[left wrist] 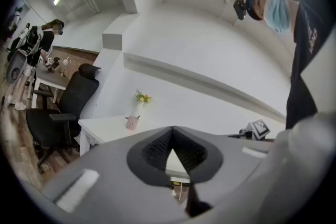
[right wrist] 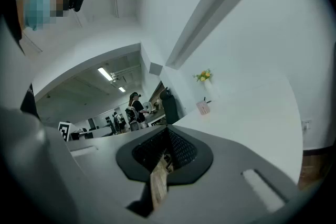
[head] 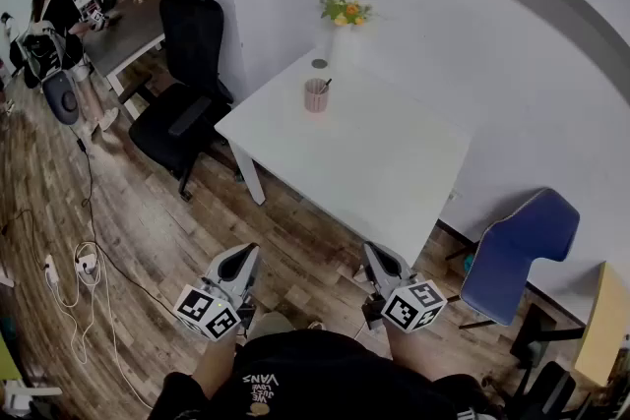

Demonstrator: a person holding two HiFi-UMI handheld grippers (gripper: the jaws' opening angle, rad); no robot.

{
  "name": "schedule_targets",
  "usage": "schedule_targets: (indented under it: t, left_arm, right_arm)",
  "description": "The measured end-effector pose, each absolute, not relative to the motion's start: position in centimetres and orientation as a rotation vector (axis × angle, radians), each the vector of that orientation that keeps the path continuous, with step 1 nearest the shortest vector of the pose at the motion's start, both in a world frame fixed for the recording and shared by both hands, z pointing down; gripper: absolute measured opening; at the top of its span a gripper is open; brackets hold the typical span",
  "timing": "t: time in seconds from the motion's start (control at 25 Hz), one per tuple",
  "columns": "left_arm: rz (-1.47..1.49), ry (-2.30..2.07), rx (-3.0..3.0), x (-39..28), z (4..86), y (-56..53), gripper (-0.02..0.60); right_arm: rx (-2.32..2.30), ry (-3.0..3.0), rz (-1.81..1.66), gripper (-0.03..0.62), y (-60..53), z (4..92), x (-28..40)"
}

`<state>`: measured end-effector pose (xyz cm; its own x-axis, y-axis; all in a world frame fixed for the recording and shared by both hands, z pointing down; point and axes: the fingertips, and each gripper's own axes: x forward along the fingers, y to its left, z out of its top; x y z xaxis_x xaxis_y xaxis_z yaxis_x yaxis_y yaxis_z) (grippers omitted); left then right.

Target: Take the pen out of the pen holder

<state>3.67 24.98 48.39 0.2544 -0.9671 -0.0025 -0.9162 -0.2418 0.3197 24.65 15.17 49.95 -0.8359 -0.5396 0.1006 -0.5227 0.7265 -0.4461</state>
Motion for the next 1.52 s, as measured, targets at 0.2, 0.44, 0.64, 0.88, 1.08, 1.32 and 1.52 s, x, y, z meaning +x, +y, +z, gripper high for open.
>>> schedule_targets:
  t: [0.2,0.44,0.64,0.88,1.08,1.32,1.52]
  left_arm:
    - [-0.275,-1.751,2.265,3.6,48.7,23.6,0.052]
    - [-0.275,-1.700,2.278,3.1,49.7,21.8,0.052]
    - [-0.275,-1.613,2.317,0.8,50.6,18.9,0.052]
    - [-0.234,-1.515,2.361,-4.3,50.4,14.7,0.052]
    - [-0.213,-1.431,2.419,-8.3,50.1,11.9,0.052]
    - [-0.174,-1.352,2.453,-13.3,50.5,9.5,0.052]
    - [-0.155,-1.302,2.484,-16.1,50.6,7.7,0.052]
  right_arm:
    - [-0.870,2.854,-0.721,0.002,13.8,49.5,24.6]
    - [-0.898,2.854,-0.740,0.081,12.4,49.9,23.5]
    - [-0.969,2.819,-0.767,0.098,10.2,50.7,21.3]
    - [-1.071,2.757,-0.776,0.129,7.4,50.5,16.8]
    - [-1.163,2.710,-0.785,0.129,5.7,50.6,13.1]
    - [-1.246,2.631,-0.797,0.130,4.2,51.0,8.8]
    - [-1.314,2.575,-0.806,0.130,3.2,51.4,6.6]
